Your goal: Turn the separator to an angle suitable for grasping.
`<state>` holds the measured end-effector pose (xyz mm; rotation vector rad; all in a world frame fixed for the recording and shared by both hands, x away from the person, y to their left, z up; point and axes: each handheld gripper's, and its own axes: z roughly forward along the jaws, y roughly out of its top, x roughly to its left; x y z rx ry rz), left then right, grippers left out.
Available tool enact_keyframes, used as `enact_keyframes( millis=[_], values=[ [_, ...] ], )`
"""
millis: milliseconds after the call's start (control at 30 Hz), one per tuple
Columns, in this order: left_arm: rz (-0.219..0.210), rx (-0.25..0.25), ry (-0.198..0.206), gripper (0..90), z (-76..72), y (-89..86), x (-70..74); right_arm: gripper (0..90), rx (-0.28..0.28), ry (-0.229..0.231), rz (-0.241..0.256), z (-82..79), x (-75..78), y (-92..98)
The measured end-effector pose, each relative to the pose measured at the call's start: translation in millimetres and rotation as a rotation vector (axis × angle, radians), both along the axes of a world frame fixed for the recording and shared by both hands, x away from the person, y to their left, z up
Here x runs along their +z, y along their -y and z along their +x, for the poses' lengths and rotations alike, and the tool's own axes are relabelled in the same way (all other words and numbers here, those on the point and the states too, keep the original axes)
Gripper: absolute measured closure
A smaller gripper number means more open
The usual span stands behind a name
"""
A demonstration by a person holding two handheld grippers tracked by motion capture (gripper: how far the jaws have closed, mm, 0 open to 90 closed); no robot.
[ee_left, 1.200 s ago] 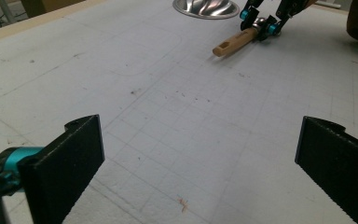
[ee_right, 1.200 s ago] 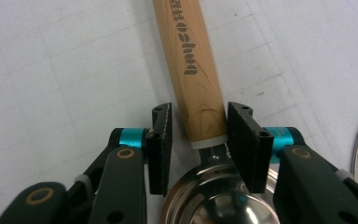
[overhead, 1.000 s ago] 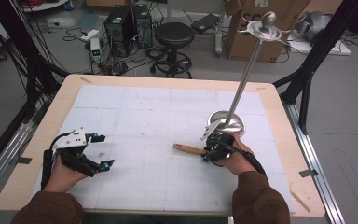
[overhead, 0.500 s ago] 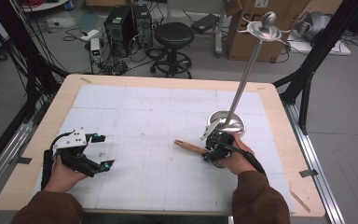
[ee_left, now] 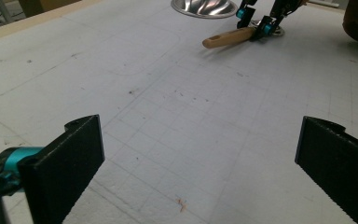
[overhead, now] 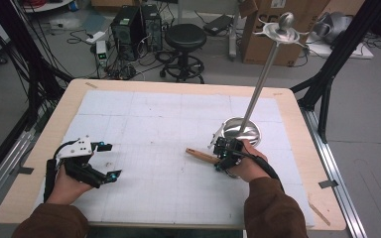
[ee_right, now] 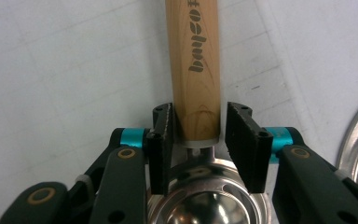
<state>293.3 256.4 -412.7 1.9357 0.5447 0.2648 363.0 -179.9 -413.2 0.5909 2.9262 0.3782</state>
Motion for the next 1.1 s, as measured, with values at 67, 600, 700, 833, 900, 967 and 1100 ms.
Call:
enact_keyframes(
  millis=[67, 600, 700, 833, 900, 967, 1100],
  values=[
    [0.001, 0.001, -0.002, 1.7, 0.0, 0.5, -0.3, 62.7, -0.012, -0.018, -0.001, 0.9, 0.2, -0.2],
    [-0.002, 0.002, -0.001, 1.7, 0.0, -0.9, 0.2, 68.9, -0.026, -0.033, 0.028, -0.6, 0.7, 2.1],
    [-0.003, 0.003, -0.002, 1.7, 0.1, -0.9, 0.0, 68.9, -0.031, -0.045, 0.093, -2.5, 0.9, 8.8],
    [-0.005, 0.001, -0.003, 1.7, 0.0, -0.6, 0.0, 68.9, -0.029, -0.028, 0.177, -8.7, 7.0, 16.0],
    [-0.005, 0.002, -0.003, 1.7, -0.1, -0.5, 0.1, 68.9, -0.029, -0.02, 0.198, -11.1, 9.9, 17.4],
    [-0.005, 0.0, -0.001, 1.7, 0.0, -0.4, 0.3, 68.9, -0.025, -0.009, 0.234, -14.6, 15.4, 19.3],
    [-0.006, 0.0, -0.001, 1.7, -0.3, -0.1, 0.3, 68.9, -0.008, 0.02, 0.316, -22.4, 25.7, 22.7]
  ],
)
